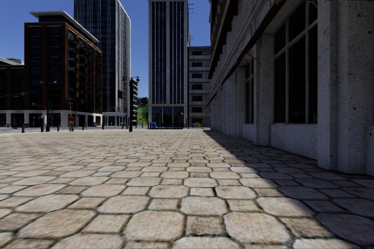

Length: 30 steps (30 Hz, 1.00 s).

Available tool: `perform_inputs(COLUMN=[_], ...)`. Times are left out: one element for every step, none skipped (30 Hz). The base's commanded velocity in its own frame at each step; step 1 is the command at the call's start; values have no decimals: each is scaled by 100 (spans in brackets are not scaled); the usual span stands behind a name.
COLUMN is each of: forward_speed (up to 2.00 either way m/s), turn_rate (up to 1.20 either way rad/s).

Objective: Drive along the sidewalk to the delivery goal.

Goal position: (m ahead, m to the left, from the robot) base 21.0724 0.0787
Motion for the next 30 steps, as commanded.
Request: perform_inputs(forward_speed=[200,200,200,200,200,200,200,200,200,200,200,200,200,200,200,200,200,200,200,200,200,200,200,200,200,200,200,200,200,200], turn_rate=[0,0,0,0,0,0,0,0,0,0,0,0,0,0,0,0,0,0,0,0,0,0,0,0,0,0,0,0,0,0])
